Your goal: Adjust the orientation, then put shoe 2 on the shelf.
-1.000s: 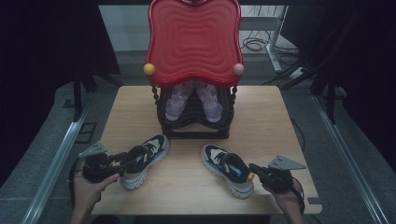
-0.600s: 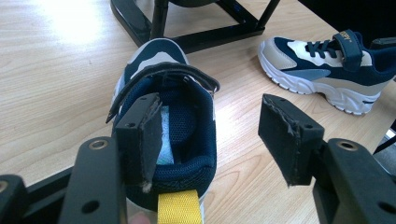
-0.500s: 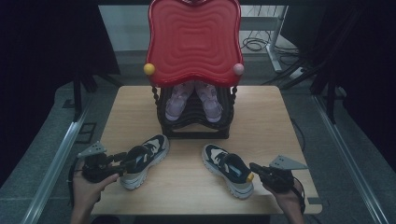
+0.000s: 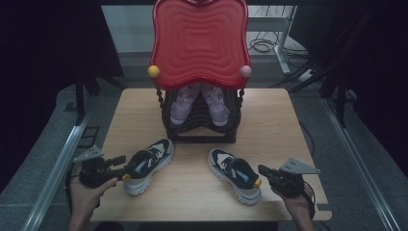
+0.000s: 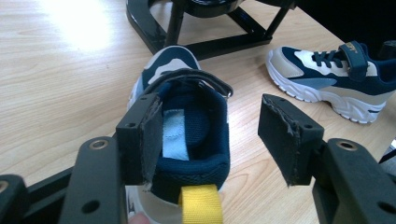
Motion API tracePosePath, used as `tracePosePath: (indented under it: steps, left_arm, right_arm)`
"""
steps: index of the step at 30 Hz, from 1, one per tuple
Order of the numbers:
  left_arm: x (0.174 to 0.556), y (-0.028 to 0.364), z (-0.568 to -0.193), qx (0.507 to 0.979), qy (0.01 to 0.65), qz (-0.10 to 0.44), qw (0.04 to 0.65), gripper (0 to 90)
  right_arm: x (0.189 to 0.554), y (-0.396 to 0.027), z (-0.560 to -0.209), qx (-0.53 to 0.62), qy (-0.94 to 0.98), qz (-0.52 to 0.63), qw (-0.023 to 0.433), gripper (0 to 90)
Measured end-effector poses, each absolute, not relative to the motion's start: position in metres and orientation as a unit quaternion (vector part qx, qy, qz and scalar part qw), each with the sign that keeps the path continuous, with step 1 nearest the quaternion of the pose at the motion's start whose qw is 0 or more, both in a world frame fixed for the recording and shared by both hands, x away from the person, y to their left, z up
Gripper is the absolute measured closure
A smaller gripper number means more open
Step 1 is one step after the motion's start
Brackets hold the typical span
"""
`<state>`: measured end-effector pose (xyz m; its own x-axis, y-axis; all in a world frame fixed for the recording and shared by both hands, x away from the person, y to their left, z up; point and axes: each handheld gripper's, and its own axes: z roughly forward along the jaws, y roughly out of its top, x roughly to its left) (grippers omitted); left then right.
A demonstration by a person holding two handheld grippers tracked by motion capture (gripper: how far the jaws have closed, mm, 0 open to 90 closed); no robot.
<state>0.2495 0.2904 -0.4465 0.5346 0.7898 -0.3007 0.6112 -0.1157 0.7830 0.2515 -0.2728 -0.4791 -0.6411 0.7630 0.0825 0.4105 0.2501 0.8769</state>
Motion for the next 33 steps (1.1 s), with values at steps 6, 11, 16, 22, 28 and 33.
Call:
tracePosePath:
  steps: [6,11,16,22,28,33]
  left_arm:
    - [0.254,0.296,-0.445,0.737,0.478,0.100,0.467,40.1]
    - [0.263,0.296,-0.444,0.741,0.474,0.098,0.466,40.1]
    - [0.282,0.298,-0.454,0.749,0.480,0.088,0.449,40.2]
    - [0.299,0.300,-0.466,0.761,0.478,0.066,0.433,41.1]
    - [0.311,0.296,-0.473,0.778,0.461,0.059,0.422,45.3]
    - [0.319,0.293,-0.481,0.792,0.451,0.047,0.408,48.7]
  right_arm:
    - [0.254,-0.275,-0.471,0.379,0.758,0.500,0.181,70.3]
    - [0.258,-0.275,-0.465,0.375,0.754,0.511,0.174,60.1]
    - [0.265,-0.270,-0.463,0.371,0.757,0.509,0.170,55.3]
    - [0.271,-0.267,-0.459,0.370,0.759,0.507,0.173,53.9]
    - [0.269,-0.267,-0.456,0.368,0.761,0.504,0.177,54.0]
    - [0.268,-0.271,-0.458,0.375,0.759,0.503,0.176,54.0]
